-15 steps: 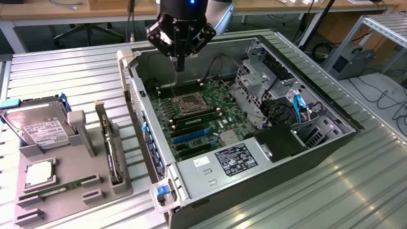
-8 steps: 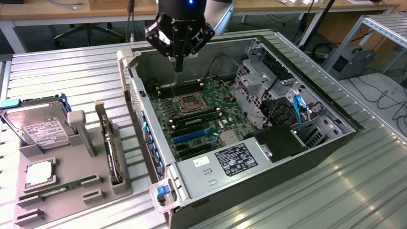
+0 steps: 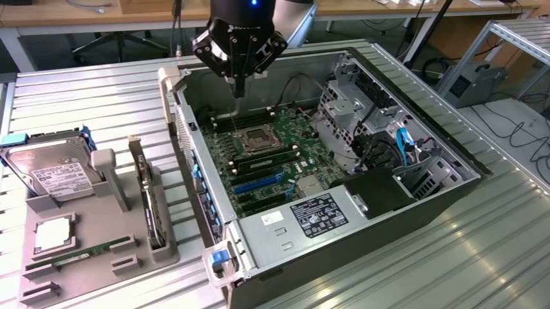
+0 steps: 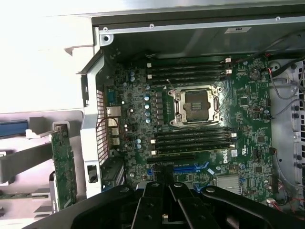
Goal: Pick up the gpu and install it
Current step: 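Reach for the gpu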
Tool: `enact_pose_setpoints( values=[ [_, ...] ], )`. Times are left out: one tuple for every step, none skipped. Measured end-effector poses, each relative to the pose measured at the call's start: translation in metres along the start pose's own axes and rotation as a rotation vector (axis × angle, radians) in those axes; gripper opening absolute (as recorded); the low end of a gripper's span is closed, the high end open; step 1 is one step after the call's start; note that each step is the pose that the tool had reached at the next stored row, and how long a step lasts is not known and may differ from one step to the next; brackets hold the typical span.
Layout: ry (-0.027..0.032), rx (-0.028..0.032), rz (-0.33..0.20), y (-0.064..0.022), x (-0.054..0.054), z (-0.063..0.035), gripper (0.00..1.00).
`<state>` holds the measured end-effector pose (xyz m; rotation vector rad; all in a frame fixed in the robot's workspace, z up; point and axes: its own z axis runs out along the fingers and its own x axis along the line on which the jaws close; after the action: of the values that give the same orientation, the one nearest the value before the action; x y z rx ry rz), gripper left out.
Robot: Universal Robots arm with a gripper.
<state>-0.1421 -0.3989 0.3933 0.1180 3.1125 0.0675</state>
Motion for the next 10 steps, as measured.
enact_pose_setpoints(
  values=[
    [0.0,0.0,0.0,0.0,0.0004,0.0,0.11],
    [0.0,0.0,0.0,-0.0001,0.0008,0.0,0.11],
    [0.0,0.0,0.0,-0.0001,0.0014,0.0,0.11],
    [0.0,0.0,0.0,-0.0002,0.002,0.0,0.11],
    [0.0,-0.0001,0.0,-0.0002,0.0025,0.0,0.11],
    [0.0,-0.0001,0.0,-0.0003,0.0031,-0.0001,0.11],
    [-0.0001,-0.0001,0.0,-0.0003,0.0035,-0.0001,0.11],
    [0.0,-0.0001,0.0,-0.0003,0.0041,-0.0001,0.11],
    [0.0,-0.0001,0.0,-0.0003,0.0044,-0.0001,0.11],
    [0.0,0.0,0.0,-0.0004,0.0049,-0.0001,0.11]
  ],
)
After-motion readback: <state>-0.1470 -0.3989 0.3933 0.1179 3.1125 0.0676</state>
